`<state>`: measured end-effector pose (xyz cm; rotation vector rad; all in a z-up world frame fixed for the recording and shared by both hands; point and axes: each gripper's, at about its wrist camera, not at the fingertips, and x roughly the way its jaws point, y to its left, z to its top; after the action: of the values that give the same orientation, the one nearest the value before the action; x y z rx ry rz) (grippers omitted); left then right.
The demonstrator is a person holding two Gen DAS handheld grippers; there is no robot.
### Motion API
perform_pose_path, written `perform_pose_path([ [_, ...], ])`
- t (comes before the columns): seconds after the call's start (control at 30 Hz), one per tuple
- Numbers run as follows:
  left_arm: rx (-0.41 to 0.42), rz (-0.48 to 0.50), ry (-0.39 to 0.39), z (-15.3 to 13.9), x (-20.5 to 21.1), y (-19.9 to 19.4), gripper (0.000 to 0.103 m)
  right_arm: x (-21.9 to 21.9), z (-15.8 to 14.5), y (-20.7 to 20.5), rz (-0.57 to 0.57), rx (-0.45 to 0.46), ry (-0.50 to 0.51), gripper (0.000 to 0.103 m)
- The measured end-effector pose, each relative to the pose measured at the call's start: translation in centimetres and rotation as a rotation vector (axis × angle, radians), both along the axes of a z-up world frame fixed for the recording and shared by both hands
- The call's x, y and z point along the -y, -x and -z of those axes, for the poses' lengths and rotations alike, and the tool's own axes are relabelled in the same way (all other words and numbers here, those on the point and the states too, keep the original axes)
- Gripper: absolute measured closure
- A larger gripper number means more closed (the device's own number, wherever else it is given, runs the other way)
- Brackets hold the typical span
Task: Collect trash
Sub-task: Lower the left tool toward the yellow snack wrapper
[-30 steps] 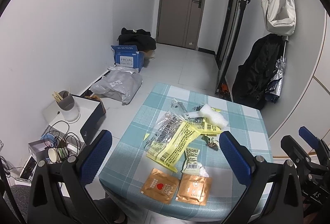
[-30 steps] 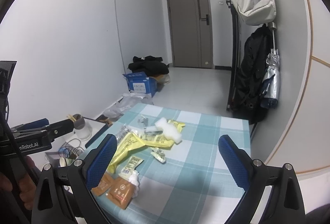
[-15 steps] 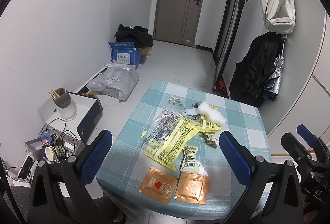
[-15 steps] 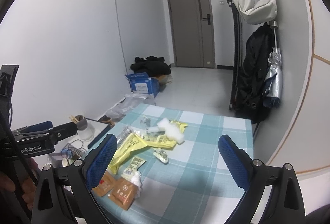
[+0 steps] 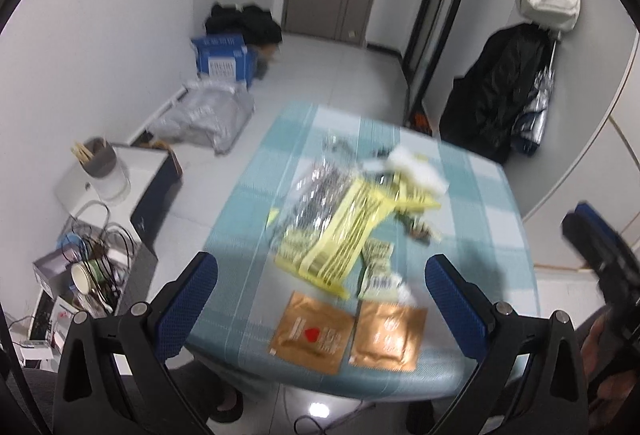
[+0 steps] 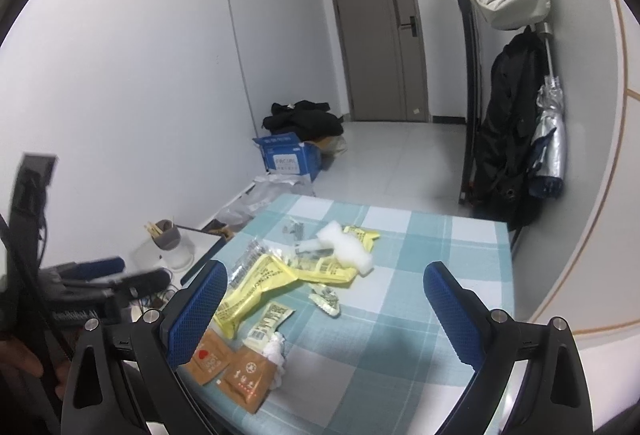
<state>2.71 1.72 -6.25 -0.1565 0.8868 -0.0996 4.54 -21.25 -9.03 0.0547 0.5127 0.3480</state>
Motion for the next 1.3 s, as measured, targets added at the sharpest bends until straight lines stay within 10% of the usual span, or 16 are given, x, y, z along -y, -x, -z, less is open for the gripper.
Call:
perform_pose_path([
  [0.43,-0.28,0.135,-0.084,6.1,0.2,-0.9,0.001,-0.6,2.5,-3.9,-0.026,-0.131,-0.027,0.004],
  [0.93,-0.332,0.183,-0.231,7.5,1.6,-1.2,0.002,-1.1,3.7,-4.8,-0.032,-0.171,0.003,0.004],
  [1.3,-0.298,0.224,-0.217,7.1,2.3,-1.9,0.047,-0.7,3.4,-4.4,-0.015,-0.168,0.014,0.004],
])
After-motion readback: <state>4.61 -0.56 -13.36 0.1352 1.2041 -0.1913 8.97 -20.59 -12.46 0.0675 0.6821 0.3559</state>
